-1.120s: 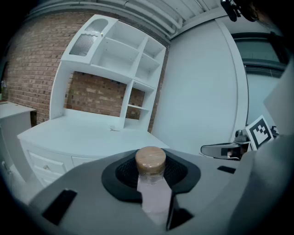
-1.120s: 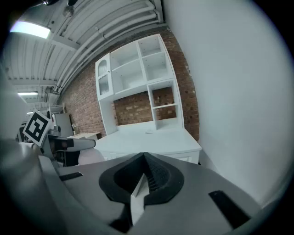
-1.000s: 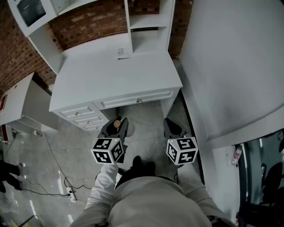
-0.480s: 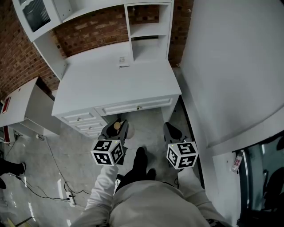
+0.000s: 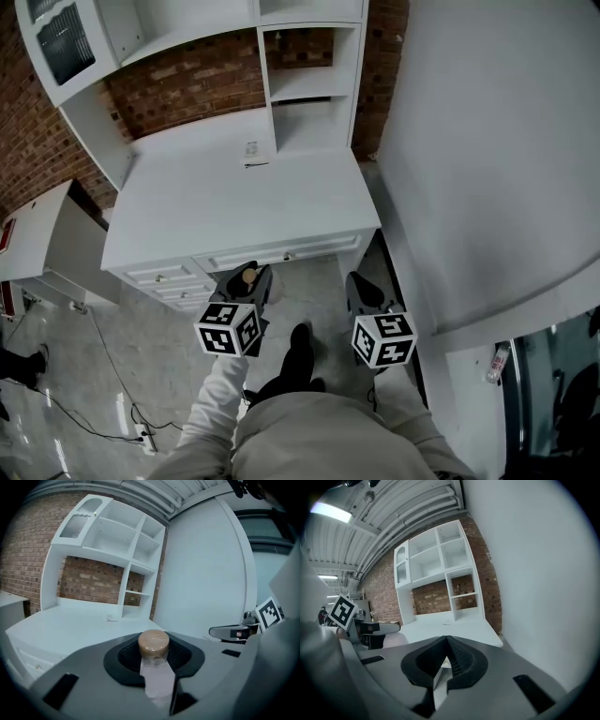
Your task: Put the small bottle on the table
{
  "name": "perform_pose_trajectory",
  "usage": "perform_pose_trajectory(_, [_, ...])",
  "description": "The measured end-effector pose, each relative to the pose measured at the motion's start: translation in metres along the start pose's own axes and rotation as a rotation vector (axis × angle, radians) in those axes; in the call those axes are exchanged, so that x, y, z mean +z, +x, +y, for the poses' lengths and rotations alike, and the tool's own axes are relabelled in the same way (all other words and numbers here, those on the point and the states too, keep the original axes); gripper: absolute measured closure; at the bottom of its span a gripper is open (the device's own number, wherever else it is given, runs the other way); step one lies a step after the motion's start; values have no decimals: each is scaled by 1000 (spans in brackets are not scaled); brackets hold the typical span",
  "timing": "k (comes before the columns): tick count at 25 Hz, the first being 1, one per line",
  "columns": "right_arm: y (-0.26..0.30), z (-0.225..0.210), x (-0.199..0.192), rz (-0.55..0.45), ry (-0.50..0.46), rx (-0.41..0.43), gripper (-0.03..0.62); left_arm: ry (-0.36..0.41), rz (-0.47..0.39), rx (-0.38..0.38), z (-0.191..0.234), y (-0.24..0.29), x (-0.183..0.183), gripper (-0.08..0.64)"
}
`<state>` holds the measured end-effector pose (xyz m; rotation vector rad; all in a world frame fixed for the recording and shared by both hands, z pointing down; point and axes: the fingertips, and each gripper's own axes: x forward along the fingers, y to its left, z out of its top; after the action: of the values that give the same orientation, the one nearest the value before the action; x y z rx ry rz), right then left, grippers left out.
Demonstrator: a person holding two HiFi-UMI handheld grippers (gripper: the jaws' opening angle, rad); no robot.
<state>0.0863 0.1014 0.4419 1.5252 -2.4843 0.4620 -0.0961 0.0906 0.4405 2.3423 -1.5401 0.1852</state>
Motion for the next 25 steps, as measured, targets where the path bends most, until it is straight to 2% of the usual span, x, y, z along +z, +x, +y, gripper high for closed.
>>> perform_pose_trajectory(15, [120, -39, 54, 4, -6, -26, 565, 28, 22, -33, 63, 121, 49, 436])
perform_pose_trajectory(25, [188, -52, 78, 2, 12, -47, 565, 45, 27, -54, 103, 177, 74, 436])
